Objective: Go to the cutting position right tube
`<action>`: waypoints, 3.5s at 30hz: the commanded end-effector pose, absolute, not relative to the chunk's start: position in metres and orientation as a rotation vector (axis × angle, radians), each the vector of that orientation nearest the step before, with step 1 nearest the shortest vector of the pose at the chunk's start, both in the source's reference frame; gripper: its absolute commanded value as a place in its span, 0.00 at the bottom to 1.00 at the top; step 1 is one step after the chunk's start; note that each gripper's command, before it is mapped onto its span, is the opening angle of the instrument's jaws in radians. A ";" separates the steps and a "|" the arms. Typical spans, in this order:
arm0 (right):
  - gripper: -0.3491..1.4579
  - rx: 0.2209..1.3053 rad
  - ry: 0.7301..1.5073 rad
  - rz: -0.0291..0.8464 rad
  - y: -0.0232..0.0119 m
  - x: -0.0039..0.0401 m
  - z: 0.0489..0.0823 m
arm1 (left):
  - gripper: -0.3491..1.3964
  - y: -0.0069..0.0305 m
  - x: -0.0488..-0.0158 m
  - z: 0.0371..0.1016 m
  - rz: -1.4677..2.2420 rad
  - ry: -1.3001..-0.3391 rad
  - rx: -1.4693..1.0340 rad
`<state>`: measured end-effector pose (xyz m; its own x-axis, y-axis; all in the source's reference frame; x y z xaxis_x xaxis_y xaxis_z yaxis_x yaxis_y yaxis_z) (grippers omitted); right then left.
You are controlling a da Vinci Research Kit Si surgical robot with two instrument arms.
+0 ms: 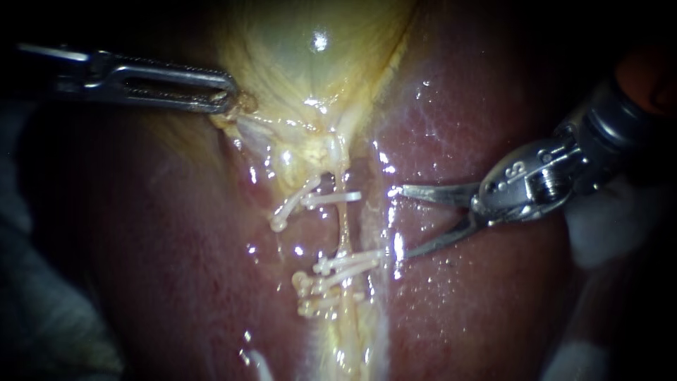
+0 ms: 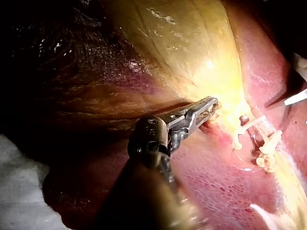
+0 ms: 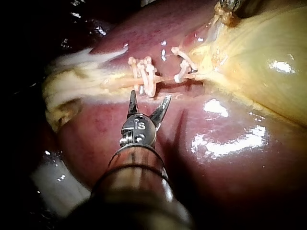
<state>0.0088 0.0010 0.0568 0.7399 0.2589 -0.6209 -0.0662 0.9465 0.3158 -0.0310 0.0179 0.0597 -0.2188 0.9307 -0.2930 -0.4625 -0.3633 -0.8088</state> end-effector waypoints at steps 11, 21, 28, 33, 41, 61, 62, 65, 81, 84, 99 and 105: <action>0.99 0.295 0.722 0.177 0.0010 0.0091 0.0569 | 0.00 0.0193 -0.0277 0.0527 1.725 -0.692 -0.993; 0.97 0.423 0.783 0.175 0.0012 0.0106 0.0585 | 0.00 0.0188 -0.0281 0.0528 1.723 -0.681 -0.992; 0.96 0.554 0.848 0.236 0.0015 0.0112 0.0622 | 0.00 0.0188 -0.0281 0.0528 1.723 -0.681 -0.992; 0.97 0.630 0.866 0.275 0.0014 0.0120 0.0654 | 0.00 0.0187 -0.0281 0.0527 1.723 -0.681 -0.992; 0.97 0.733 0.888 0.312 0.0008 0.0139 0.0689 | 0.00 0.0187 -0.0281 0.0526 1.722 -0.680 -0.992; 0.94 0.857 0.988 0.328 -0.0001 0.0202 0.0697 | 0.00 0.0186 -0.0283 0.0526 1.722 -0.679 -0.991; 0.94 0.857 0.991 0.330 -0.0001 0.0205 0.0698 | 0.00 0.0186 -0.0283 0.0526 1.722 -0.679 -0.991; 0.94 0.855 0.996 0.335 0.0000 0.0214 0.0699 | 0.00 0.0186 -0.0283 0.0525 1.722 -0.679 -0.991; 0.92 0.958 1.036 0.296 -0.0013 0.0228 0.0687 | 0.00 0.0186 -0.0284 0.0525 1.721 -0.678 -0.991; 0.91 0.995 1.043 0.277 -0.0022 0.0230 0.0678 | 0.00 0.0186 -0.0284 0.0525 1.721 -0.678 -0.991; 0.91 1.051 1.134 0.299 -0.0028 0.0238 0.0661 | 0.00 0.0186 -0.0284 0.0525 1.721 -0.678 -0.991; 0.90 1.050 1.133 0.308 -0.0028 0.0237 0.0661 | 0.00 0.0186 -0.0284 0.0525 1.721 -0.678 -0.991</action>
